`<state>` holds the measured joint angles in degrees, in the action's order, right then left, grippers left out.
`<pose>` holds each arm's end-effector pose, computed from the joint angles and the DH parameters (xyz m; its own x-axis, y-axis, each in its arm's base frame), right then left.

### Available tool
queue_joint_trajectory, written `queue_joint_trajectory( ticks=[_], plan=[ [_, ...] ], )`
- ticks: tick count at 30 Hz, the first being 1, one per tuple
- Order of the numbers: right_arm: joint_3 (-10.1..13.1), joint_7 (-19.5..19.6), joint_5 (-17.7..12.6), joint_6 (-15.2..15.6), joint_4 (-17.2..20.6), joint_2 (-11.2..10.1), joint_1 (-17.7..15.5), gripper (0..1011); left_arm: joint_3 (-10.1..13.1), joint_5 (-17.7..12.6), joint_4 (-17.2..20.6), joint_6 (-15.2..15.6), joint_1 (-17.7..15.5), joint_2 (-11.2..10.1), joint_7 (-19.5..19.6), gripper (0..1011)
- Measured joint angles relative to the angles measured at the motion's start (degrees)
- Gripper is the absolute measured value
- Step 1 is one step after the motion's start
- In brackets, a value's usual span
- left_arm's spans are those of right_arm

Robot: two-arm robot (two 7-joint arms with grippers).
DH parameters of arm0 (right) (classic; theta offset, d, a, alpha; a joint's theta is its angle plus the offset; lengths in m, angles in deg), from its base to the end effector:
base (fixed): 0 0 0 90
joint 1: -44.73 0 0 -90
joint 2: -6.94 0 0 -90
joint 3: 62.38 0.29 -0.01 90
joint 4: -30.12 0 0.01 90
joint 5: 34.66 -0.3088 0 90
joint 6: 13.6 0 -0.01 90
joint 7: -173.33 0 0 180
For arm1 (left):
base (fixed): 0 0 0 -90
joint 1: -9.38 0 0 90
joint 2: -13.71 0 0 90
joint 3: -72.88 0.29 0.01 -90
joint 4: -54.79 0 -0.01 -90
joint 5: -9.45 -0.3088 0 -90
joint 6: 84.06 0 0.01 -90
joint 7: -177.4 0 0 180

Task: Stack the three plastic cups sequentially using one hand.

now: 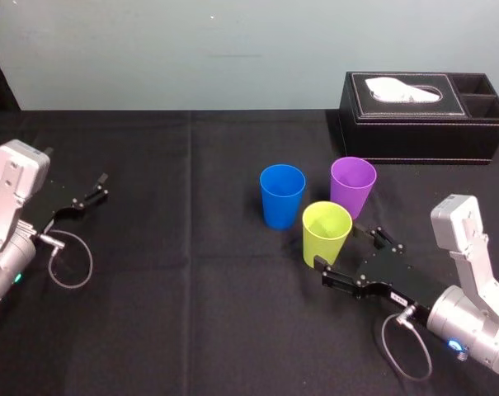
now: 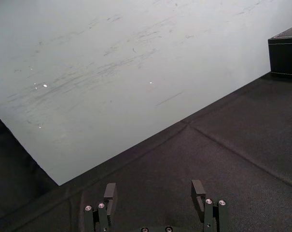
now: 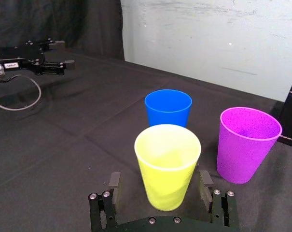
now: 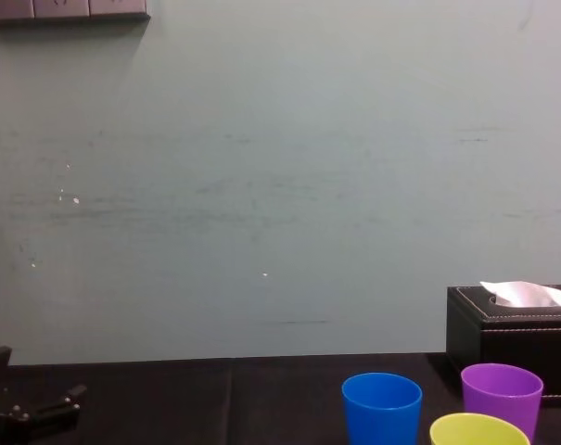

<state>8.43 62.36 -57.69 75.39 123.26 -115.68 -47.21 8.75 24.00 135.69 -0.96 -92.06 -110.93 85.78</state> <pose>0.3004 -0.0612 -0.3064 0.6419 -0.7641 0.0644 0.7606 0.6237 -0.1804 0.3581 0.0826 -0.3023 0.2924 0.8803 0.3737 -0.9552 0.2874 0.0703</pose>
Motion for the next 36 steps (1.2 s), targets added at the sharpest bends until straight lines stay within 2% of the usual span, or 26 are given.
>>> queue_joint_trajectory(
  ticks=[20,36],
  plan=[
    [0.9,0.8,3.7,2.0,-3.5,5.2,3.1,1002,0.0,0.0,0.0,0.0,0.0,0.0,0.0,1011],
    [1.0,0.2,5.6,3.2,-5.0,7.6,4.3,1002,0.0,0.0,0.0,0.0,0.0,0.0,0.0,1011]
  ],
)
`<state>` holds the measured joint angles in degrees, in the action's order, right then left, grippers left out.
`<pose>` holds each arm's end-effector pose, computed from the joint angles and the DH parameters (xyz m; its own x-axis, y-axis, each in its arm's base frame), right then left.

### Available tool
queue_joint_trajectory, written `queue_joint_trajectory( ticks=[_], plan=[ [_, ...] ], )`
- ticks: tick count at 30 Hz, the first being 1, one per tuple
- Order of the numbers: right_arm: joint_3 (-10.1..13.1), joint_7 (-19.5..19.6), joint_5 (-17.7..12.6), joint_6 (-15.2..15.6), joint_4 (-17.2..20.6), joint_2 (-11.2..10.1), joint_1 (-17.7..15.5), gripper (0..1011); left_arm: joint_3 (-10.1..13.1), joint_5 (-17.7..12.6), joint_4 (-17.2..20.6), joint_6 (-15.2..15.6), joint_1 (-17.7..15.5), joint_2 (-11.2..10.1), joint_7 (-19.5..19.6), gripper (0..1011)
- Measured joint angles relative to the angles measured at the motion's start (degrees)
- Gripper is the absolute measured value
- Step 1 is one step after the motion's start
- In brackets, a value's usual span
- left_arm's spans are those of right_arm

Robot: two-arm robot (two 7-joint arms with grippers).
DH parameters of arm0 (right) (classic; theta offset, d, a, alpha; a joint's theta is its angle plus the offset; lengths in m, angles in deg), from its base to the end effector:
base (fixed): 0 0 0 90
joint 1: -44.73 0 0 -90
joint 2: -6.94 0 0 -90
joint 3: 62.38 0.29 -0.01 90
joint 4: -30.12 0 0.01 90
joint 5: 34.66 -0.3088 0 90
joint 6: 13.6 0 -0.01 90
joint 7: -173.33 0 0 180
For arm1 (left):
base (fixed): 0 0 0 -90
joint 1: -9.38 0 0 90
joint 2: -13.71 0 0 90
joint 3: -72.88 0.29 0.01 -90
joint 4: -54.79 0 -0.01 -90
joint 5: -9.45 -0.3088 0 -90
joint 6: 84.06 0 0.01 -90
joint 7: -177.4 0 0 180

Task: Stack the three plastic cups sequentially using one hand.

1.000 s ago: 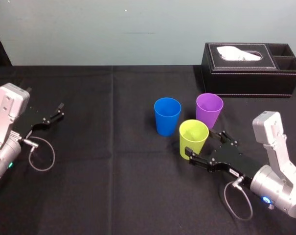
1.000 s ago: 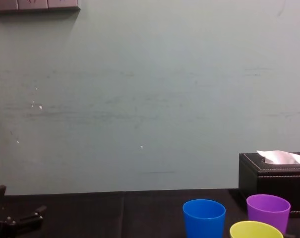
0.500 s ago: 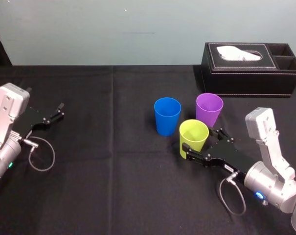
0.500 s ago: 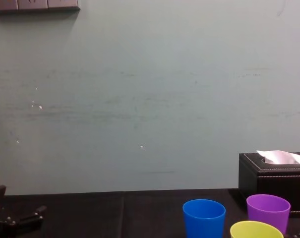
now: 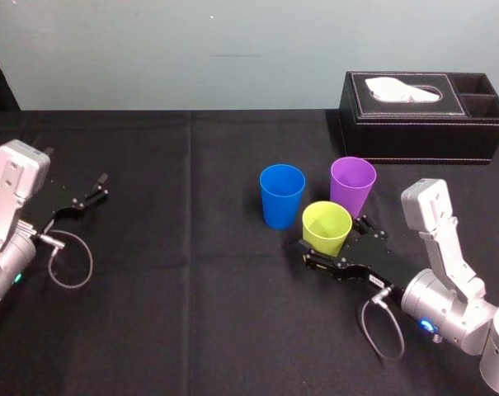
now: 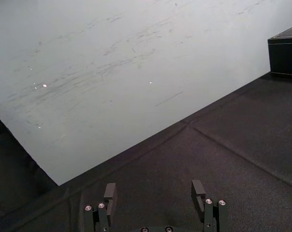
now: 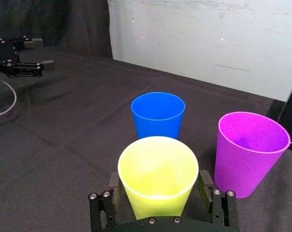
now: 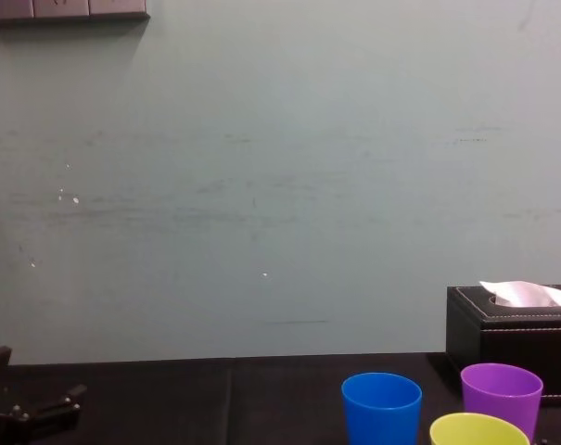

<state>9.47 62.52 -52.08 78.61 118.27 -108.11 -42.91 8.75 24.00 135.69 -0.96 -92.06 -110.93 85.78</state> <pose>0.3250 -0.0388 -0.3117 0.6027 -0.7956 0.0609 0.7890 0.5829 -0.1940 0.3581 0.0826 -0.3023 0.2924 0.8803 0.3737 -0.9552 0.2874 0.0703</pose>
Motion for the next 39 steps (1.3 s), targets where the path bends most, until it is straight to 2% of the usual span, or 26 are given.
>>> queue_joint_trajectory(
  ticks=[7,12,22,28,32,39],
  plan=[
    [-0.2,0.0,0.7,0.3,-0.6,1.0,0.3,1002,0.0,0.0,0.0,0.0,0.0,0.0,0.0,1011],
    [0.0,0.1,1.3,-0.7,-1.1,1.8,0.6,1002,0.0,0.0,0.0,0.0,0.0,0.0,0.0,1011],
    [0.0,0.2,1.3,-0.7,-1.0,1.7,0.5,1002,0.0,0.0,0.0,0.0,0.0,0.0,0.0,1011],
    [0.0,0.2,1.2,-0.7,-0.9,1.6,0.5,883,0.0,0.0,0.0,0.0,0.0,0.0,0.0,1011],
    [0.0,0.2,1.2,-0.7,-0.9,1.6,0.5,759,0.0,0.0,0.0,0.0,0.0,0.0,0.0,1011],
    [0.0,0.3,1.2,-0.7,-0.9,1.6,0.4,733,0.0,0.0,0.0,0.0,0.0,0.0,0.0,1011]
  ],
)
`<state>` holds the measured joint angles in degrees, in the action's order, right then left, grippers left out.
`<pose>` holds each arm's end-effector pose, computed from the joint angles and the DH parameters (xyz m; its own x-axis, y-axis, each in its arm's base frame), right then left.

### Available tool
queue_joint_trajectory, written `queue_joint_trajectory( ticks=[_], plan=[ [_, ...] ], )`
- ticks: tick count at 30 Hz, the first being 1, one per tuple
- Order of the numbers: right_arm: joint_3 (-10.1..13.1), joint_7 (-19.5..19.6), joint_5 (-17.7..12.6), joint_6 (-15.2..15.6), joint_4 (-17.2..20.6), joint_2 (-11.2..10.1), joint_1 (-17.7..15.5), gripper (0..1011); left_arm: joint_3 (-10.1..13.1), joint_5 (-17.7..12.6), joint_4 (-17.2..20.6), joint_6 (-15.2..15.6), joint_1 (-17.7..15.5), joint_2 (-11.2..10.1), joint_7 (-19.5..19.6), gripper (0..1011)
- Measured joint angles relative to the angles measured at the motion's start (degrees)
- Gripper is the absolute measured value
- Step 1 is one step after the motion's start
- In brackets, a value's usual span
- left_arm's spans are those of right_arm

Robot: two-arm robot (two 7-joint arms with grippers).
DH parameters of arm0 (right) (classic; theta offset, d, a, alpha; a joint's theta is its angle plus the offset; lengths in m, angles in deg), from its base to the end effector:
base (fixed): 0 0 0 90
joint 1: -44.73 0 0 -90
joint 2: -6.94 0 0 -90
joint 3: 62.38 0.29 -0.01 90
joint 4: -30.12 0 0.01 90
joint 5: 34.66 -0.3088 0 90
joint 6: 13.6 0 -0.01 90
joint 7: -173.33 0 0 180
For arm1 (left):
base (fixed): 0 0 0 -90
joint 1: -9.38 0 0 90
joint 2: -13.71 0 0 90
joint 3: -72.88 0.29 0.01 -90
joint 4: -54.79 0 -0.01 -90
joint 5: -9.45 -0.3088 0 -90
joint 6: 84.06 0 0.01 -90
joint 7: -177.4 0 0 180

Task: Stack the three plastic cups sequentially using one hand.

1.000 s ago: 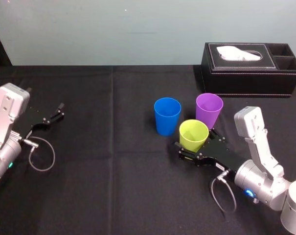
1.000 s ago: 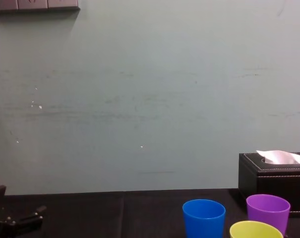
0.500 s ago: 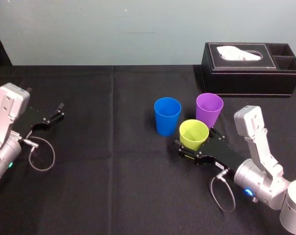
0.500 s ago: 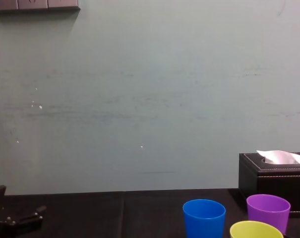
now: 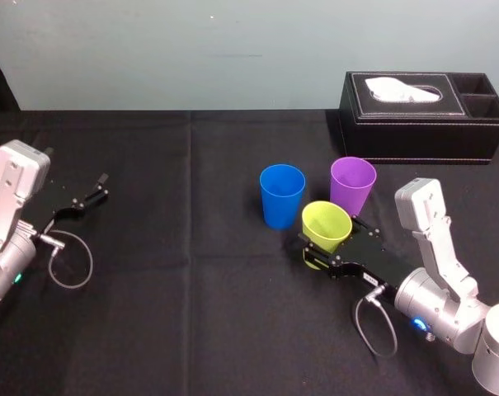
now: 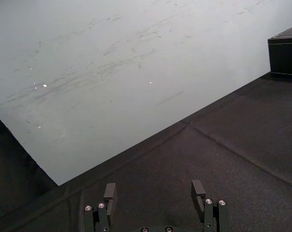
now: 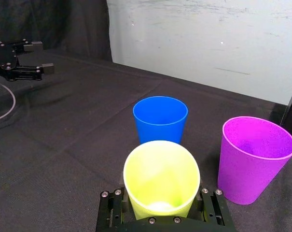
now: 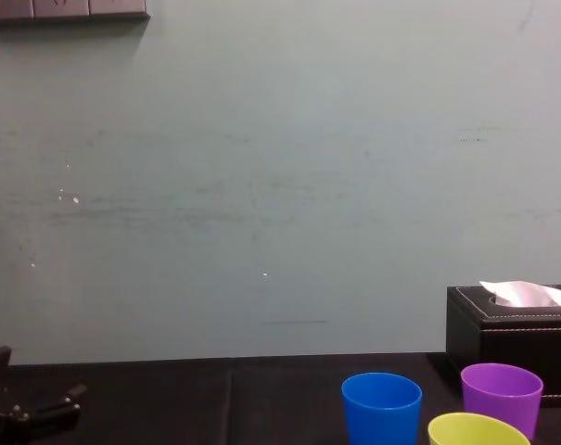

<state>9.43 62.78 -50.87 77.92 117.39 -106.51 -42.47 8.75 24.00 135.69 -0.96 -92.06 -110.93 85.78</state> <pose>0.3273 -0.0315 -0.3145 0.5983 -0.7988 0.0632 0.7940 0.5803 -0.1810 0.3581 0.0826 -0.3023 0.2924 0.8803 0.3737 -0.9552 0.2874 0.0703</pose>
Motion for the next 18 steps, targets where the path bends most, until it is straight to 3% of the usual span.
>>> queue_joint_trajectory(
  ticks=[6,18],
  plan=[
    [0.6,-0.2,-0.3,-0.2,1.2,-0.3,-0.3,732,0.0,0.0,0.0,0.0,0.0,0.0,0.0,1011],
    [1.9,-2.8,-1.5,1.4,9.9,-3.9,-1.1,731,0.0,0.0,0.0,0.0,0.0,0.0,0.0,1011]
  ],
)
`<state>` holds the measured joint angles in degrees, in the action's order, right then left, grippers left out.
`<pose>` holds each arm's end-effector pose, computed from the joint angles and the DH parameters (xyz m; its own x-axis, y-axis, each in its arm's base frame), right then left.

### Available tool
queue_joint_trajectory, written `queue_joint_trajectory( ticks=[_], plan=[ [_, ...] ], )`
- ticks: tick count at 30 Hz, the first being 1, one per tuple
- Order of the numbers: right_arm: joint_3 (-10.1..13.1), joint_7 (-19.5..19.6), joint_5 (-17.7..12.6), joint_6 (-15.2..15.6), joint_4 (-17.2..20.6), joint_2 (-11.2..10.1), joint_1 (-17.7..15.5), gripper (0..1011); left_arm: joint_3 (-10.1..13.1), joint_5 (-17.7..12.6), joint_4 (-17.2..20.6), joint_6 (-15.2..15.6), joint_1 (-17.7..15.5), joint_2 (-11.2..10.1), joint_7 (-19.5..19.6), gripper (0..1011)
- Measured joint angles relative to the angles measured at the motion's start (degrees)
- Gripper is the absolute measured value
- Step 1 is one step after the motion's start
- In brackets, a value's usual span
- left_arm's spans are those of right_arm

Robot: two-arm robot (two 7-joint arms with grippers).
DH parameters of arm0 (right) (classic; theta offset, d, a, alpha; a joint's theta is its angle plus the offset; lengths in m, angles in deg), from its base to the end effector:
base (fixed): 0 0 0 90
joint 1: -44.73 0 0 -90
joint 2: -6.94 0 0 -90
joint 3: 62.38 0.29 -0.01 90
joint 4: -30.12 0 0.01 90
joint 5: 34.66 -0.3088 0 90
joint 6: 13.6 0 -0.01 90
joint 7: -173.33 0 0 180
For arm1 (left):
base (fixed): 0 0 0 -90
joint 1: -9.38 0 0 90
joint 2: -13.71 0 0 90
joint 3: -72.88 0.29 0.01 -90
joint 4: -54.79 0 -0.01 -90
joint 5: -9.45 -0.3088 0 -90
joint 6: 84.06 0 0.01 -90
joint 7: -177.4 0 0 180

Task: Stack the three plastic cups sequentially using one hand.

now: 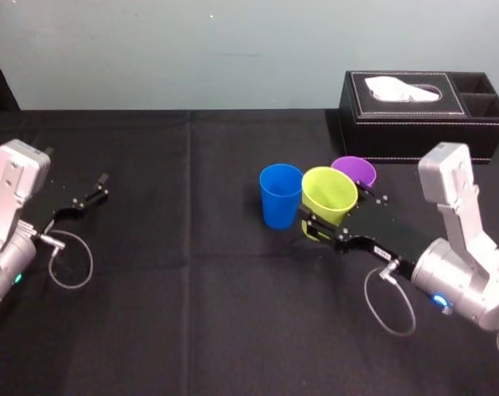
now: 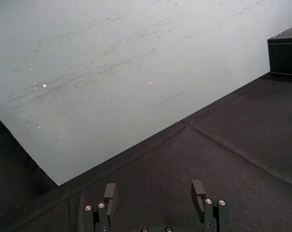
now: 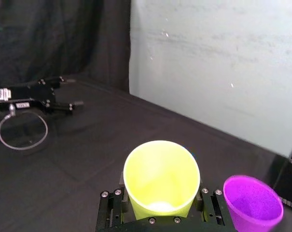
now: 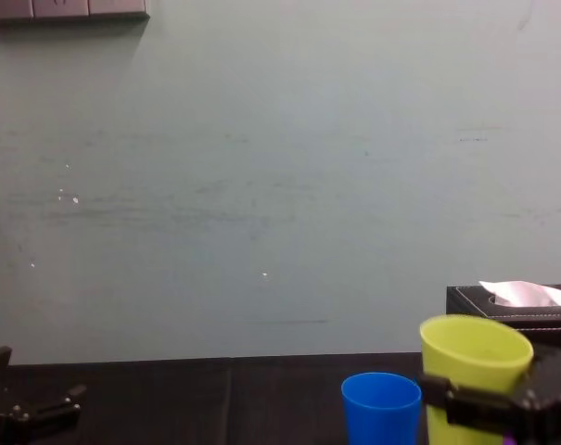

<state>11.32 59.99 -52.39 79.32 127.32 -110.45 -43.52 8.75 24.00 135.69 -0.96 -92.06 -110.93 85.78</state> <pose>0.3226 -0.0380 -0.2639 0.6528 -0.7465 0.1287 0.7574 0.6457 -0.0970 0.3581 0.0826 -0.3023 0.2924 0.8803 0.3737 -0.9552 0.2874 0.0703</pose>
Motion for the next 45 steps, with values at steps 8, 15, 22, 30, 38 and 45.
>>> queue_joint_trajectory(
  ticks=[8,15,22,30,38,45],
  plan=[
    [-1.7,0.0,0.9,4.4,2.2,-0.3,4.6,732,0.0,0.0,0.0,0.0,0.0,0.0,0.0,1011],
    [-3.7,2.0,2.1,10.2,0.8,1.9,9.7,732,0.0,0.0,0.0,0.0,0.0,0.0,0.0,1011],
    [-5.3,2.7,2.9,13.5,-1.7,4.0,13.5,732,0.0,0.0,0.0,0.0,0.0,0.0,0.0,1011],
    [-6.1,3.4,2.8,16.0,-5.5,6.6,16.5,732,0.0,0.0,0.0,0.0,0.0,0.0,0.0,1011],
    [-6.4,3.8,2.8,15.5,-8.1,7.9,17.4,731,0.0,0.0,0.0,0.0,0.0,0.0,0.0,1012],
    [-6.6,3.8,2.8,14.1,-10.1,8.8,17.5,732,0.0,0.0,0.0,0.0,0.0,0.0,0.0,1011]
  ],
)
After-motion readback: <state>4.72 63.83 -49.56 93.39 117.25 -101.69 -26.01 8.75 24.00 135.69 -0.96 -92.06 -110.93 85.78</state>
